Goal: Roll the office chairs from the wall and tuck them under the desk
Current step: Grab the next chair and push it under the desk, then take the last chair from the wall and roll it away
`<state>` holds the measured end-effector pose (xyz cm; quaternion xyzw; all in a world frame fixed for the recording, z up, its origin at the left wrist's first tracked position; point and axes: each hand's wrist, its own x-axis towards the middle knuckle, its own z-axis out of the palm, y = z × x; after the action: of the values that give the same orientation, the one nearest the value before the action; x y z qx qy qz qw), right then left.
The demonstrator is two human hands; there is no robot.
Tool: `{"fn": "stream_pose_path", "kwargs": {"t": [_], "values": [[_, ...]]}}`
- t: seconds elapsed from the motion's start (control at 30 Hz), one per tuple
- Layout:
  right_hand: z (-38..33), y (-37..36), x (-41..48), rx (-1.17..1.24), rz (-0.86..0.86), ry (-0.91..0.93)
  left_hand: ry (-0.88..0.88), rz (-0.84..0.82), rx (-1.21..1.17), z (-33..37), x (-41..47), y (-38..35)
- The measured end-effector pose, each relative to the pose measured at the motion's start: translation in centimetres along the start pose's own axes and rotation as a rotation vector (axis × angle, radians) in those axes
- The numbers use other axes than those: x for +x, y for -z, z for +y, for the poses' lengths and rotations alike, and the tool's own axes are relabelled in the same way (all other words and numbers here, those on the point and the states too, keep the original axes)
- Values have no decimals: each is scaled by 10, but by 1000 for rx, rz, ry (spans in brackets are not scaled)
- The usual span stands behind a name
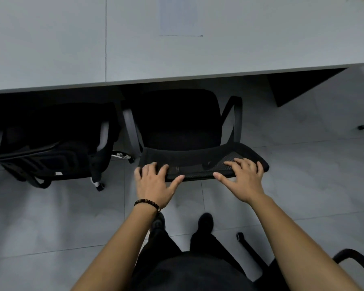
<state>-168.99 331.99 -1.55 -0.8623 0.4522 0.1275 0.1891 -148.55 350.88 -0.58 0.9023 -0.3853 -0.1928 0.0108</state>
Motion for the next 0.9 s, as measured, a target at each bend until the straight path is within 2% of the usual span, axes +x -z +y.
{"fn": "stream_pose_path", "kwargs": {"t": [0.07,0.13,0.43,0.53,0.73,0.9], "values": [[7,1,-2,-13,-6,14,86,-57,22,3,-4,-2],[13,1,-3,-19,1,35,92,-98,38,8,-6,-6],[5,9,15,17,-11,51,104,-43,-100,4,8,1],[1,21,13,73,-47,40,91,-41,-261,-4,7,13],[-4,45,-30,495,-11,-40,85,123,-628,-22,-42,63],[-28,32,-131,880,132,-234,82,83,-886,-50,-104,77]]}}
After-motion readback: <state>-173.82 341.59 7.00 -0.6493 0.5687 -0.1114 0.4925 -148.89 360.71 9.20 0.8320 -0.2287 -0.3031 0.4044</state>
